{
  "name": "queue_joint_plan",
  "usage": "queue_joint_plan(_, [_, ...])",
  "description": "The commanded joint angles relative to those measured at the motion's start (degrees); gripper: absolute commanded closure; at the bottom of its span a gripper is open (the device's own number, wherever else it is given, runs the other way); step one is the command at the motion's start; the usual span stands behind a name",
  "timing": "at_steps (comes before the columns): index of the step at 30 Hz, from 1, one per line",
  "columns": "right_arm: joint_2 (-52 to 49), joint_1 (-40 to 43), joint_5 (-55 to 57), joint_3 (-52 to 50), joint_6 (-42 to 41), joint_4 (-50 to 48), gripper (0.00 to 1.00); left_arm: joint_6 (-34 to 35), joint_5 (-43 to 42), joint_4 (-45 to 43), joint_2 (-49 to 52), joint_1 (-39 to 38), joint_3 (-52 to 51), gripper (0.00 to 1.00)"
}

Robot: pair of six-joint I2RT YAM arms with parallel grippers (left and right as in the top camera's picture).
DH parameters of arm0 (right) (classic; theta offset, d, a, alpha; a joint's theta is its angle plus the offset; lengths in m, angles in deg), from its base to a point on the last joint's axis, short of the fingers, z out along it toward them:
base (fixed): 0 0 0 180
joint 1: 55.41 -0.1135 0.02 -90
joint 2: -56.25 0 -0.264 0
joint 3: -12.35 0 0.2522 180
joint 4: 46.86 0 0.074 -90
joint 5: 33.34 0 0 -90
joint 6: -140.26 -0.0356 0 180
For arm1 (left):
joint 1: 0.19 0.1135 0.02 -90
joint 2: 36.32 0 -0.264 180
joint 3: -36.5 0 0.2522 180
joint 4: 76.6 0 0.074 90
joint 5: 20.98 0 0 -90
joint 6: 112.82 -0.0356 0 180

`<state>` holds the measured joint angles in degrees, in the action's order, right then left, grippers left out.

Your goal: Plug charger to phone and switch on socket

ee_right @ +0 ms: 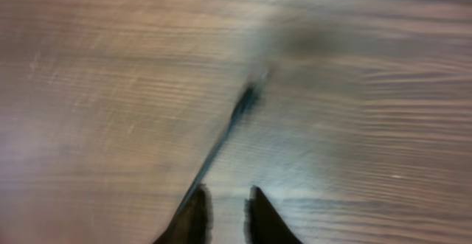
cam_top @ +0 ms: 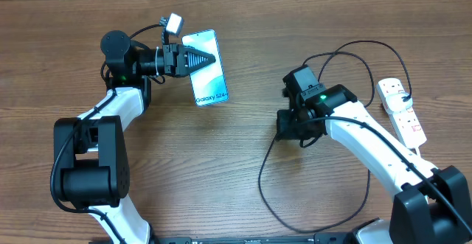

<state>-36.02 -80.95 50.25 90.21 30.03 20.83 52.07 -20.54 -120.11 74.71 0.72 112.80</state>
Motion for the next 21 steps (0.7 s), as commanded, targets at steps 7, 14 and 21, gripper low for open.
queue_joint_plan(7, [-3.6,-0.5,6.5,0.0,-14.9,-7.2,0.36,0.3,-1.0,-0.4,-0.4,0.6,0.6,0.96])
queue_joint_plan(14, [-9.2,-2.1,7.5,0.0,-22.1,-7.5,0.43,0.5,-1.0,0.0,-0.5,0.6,0.6,0.96])
queue_joint_plan(21, [-14.8,-5.4,7.1,0.0,-28.5,-7.4,0.56,1.7,-1.0,0.0,-0.4,0.6,0.6,0.96])
